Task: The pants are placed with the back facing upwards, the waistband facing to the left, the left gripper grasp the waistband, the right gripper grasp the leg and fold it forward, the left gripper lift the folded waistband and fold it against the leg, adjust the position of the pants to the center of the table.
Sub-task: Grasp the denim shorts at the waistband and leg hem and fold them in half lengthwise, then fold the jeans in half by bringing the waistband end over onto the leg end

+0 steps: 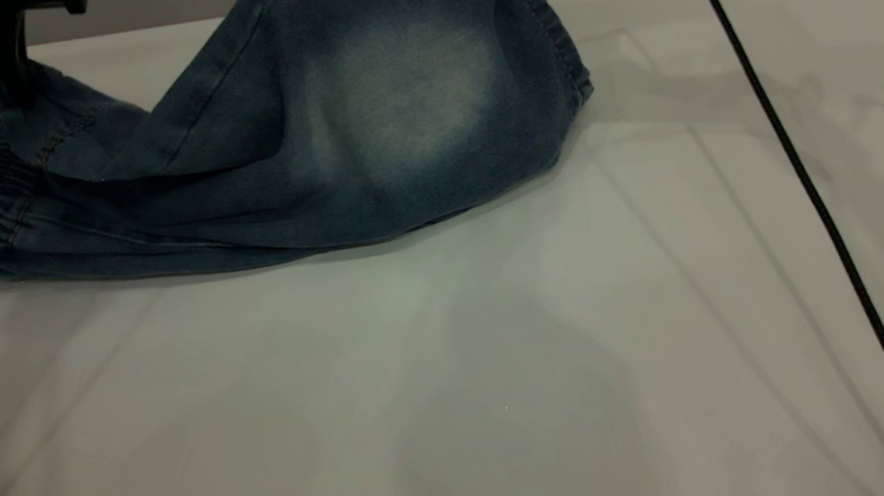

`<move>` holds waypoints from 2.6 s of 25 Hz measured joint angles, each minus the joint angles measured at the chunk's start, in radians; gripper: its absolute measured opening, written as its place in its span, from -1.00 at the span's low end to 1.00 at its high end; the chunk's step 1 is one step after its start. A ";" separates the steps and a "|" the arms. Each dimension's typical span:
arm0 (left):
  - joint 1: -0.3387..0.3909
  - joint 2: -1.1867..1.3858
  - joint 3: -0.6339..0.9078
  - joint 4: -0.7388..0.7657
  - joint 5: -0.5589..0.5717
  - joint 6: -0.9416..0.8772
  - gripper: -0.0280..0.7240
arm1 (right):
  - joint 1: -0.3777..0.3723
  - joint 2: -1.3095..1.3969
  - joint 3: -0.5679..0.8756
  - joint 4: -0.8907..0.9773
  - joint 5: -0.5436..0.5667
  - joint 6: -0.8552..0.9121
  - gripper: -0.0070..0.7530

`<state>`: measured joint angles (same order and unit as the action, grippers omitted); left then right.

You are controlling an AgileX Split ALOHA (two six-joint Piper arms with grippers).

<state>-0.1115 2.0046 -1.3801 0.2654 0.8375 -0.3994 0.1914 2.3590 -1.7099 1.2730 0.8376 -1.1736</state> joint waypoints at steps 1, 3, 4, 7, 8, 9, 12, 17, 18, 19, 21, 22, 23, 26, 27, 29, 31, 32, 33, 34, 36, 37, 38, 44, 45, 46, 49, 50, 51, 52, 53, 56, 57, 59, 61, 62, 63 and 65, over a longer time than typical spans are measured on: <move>0.000 0.000 -0.002 0.002 -0.004 0.000 -0.51 | 0.000 0.012 -0.017 0.000 -0.003 0.012 -0.94; 0.000 0.000 -0.002 0.005 -0.027 0.000 -0.51 | 0.007 0.033 -0.053 0.000 -0.005 0.036 -0.94; 0.000 0.001 -0.002 0.004 -0.033 0.000 -0.51 | 0.007 0.045 -0.067 0.000 -0.005 0.047 -0.94; 0.000 0.001 -0.002 -0.003 -0.031 0.000 -0.51 | 0.009 0.064 -0.104 -0.002 -0.010 0.068 -0.94; 0.000 0.001 -0.002 -0.003 -0.030 0.000 -0.51 | 0.009 0.064 -0.104 -0.001 -0.019 0.070 -0.93; 0.000 0.001 -0.002 -0.003 -0.027 0.000 -0.51 | 0.009 0.064 -0.104 -0.004 -0.029 0.075 -0.91; 0.000 0.002 -0.001 0.001 -0.027 0.000 -0.51 | 0.008 0.064 -0.104 -0.018 -0.043 0.091 -0.78; 0.000 0.017 0.000 0.003 -0.030 -0.001 -0.51 | 0.008 0.064 -0.104 -0.037 -0.059 0.102 -0.33; 0.000 0.022 0.000 0.003 -0.030 -0.001 -0.51 | 0.008 0.064 -0.104 -0.048 -0.059 0.110 -0.24; 0.000 0.023 0.000 0.003 -0.030 -0.001 -0.51 | 0.008 0.064 -0.104 -0.060 -0.058 0.125 -0.14; 0.000 0.023 0.000 0.012 -0.030 -0.001 -0.51 | 0.008 0.064 -0.104 -0.085 -0.058 0.158 0.04; 0.000 0.023 0.000 0.023 -0.030 -0.001 -0.51 | 0.008 0.064 -0.104 -0.102 -0.058 0.167 0.10; 0.000 0.023 0.000 0.030 -0.031 -0.001 -0.51 | 0.007 0.063 -0.104 -0.113 -0.058 0.176 0.17; 0.000 0.023 0.000 0.030 -0.044 0.001 -0.51 | 0.007 0.060 -0.104 -0.113 -0.049 0.196 0.27; 0.000 0.023 0.000 0.030 -0.053 0.002 -0.49 | 0.007 0.060 -0.104 -0.112 -0.041 0.198 0.29; 0.000 0.023 0.000 0.043 -0.057 0.004 -0.38 | 0.007 0.060 -0.104 -0.113 -0.040 0.198 0.30; 0.000 0.023 0.000 0.052 -0.057 0.004 -0.19 | 0.007 0.060 -0.104 -0.112 -0.040 0.198 0.30; 0.000 0.023 0.000 0.056 -0.055 0.003 -0.06 | 0.007 0.060 -0.104 -0.112 -0.040 0.198 0.30; 0.000 0.023 0.000 0.059 -0.056 0.003 0.07 | 0.007 0.060 -0.104 -0.112 -0.041 0.198 0.30; 0.000 0.023 0.000 0.059 -0.055 0.003 0.17 | 0.007 0.060 -0.104 -0.112 -0.041 0.198 0.30; 0.000 0.023 0.000 0.059 -0.043 0.003 0.36 | 0.009 0.060 -0.104 -0.112 -0.041 0.198 0.30; 0.000 0.021 0.000 0.061 -0.036 0.003 0.42 | 0.010 0.060 -0.104 -0.111 -0.041 0.200 0.30; 0.000 0.017 0.000 0.069 -0.027 0.003 0.47 | 0.015 0.060 -0.104 -0.111 -0.040 0.206 0.30; -0.001 -0.025 -0.071 0.106 0.130 0.026 0.53 | 0.064 0.060 -0.104 -0.164 -0.001 0.253 0.30; -0.001 -0.035 -0.085 0.106 0.166 0.034 0.53 | 0.072 0.058 -0.105 -0.182 0.000 0.263 0.30; -0.001 -0.051 -0.095 0.106 0.194 0.034 0.53 | 0.081 0.058 -0.111 -0.199 0.004 0.280 0.30; -0.001 -0.112 -0.097 0.106 0.239 0.024 0.54 | 0.091 0.055 -0.158 -0.292 0.045 0.369 0.30; -0.001 -0.136 -0.097 0.101 0.236 0.024 0.54 | 0.091 0.055 -0.179 -0.328 0.071 0.409 0.30; -0.001 -0.162 -0.097 0.099 0.236 0.024 0.54 | 0.091 0.055 -0.207 -0.373 0.097 0.443 0.30; -0.001 -0.184 -0.097 0.097 0.238 0.024 0.54 | 0.091 0.055 -0.239 -0.417 0.127 0.486 0.30; -0.001 -0.210 -0.097 0.092 0.242 0.023 0.54 | 0.090 0.055 -0.274 -0.452 0.154 0.527 0.30; -0.001 -0.272 -0.077 0.075 0.249 0.024 0.54 | 0.090 0.054 -0.383 -0.584 0.250 0.638 0.30; -0.001 -0.288 -0.066 0.072 0.251 0.024 0.54 | 0.090 0.054 -0.423 -0.621 0.286 0.675 0.30; 0.000 -0.311 -0.034 0.072 0.248 0.021 0.54 | 0.090 0.054 -0.497 -0.699 0.358 0.731 0.30; 0.000 -0.330 0.006 0.072 0.224 0.018 0.54 | 0.089 0.054 -0.572 -0.751 0.387 0.784 0.30; 0.000 -0.335 0.029 0.071 0.211 0.013 0.54 | 0.089 0.048 -0.610 -0.775 0.388 0.811 0.30; 0.000 -0.336 0.053 0.068 0.201 -0.001 0.54 | 0.089 0.039 -0.644 -0.800 0.388 0.839 0.30; 0.000 -0.336 0.096 0.066 0.175 -0.013 0.54 | 0.089 0.008 -0.686 -0.845 0.388 0.879 0.30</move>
<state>-0.1116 1.6684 -1.2841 0.3317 1.0126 -0.4127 0.2803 2.3665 -2.3955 0.4277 1.2257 -0.2951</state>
